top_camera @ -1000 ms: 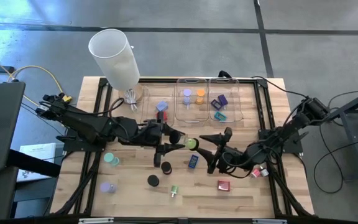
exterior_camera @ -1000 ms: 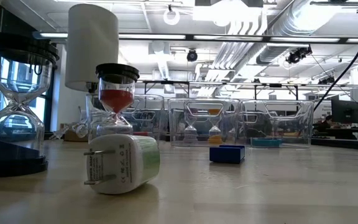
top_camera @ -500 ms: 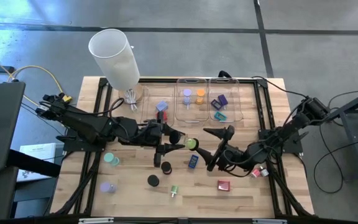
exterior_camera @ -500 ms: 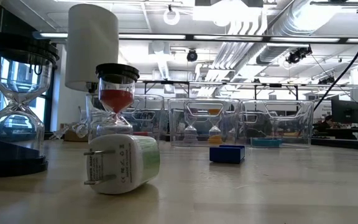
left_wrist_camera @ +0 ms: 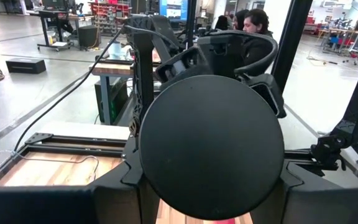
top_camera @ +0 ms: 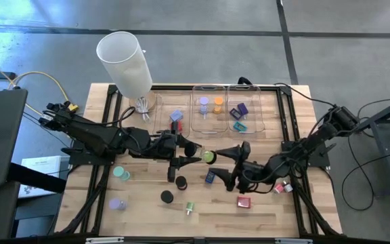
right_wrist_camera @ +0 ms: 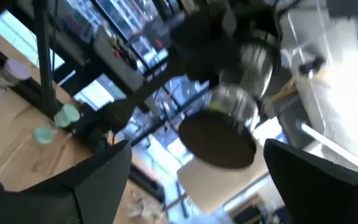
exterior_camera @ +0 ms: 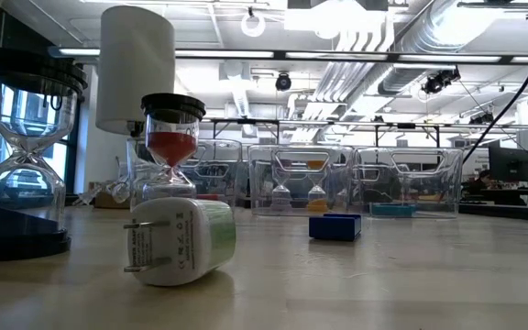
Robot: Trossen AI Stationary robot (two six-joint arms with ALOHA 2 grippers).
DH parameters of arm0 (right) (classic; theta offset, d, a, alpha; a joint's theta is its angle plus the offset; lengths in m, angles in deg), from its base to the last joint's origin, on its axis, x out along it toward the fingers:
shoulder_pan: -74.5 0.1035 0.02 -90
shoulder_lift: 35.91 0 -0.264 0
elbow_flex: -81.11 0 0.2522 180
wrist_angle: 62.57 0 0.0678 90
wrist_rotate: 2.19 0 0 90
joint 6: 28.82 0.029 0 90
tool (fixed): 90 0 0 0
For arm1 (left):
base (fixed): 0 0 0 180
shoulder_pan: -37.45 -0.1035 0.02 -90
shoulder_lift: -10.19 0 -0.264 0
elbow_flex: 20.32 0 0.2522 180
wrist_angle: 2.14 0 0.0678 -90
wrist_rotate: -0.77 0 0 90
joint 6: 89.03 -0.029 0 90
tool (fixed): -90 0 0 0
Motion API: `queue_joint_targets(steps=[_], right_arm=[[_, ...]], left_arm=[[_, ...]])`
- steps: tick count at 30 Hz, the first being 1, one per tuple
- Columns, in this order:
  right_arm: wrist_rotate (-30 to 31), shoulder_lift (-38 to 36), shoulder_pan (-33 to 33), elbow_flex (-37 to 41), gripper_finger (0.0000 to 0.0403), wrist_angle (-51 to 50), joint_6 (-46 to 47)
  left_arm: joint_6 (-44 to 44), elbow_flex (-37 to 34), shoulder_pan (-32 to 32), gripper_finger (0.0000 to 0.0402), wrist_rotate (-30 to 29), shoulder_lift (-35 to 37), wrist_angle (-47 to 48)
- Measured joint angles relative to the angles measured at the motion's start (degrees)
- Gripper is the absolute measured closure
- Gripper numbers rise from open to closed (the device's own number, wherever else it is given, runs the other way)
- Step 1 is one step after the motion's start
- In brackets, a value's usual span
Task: Pick & Place Office items
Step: Put the green hourglass into the middle transparent bin
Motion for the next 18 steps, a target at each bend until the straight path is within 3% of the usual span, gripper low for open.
queue_joint_targets(steps=[11, 18], right_arm=[[-4.22, 0.0, -3.51, -0.02, 0.005, 3.61, -6.47], [-10.77, 0.0, -5.28, -0.01, 0.005, 4.03, -7.56]], left_arm=[[-0.05, -0.02, 0.0, 0.0236, 0.02, 0.0, -0.81], [-0.85, -0.02, 0.0, 0.0236, 0.02, 0.0, -1.32]])
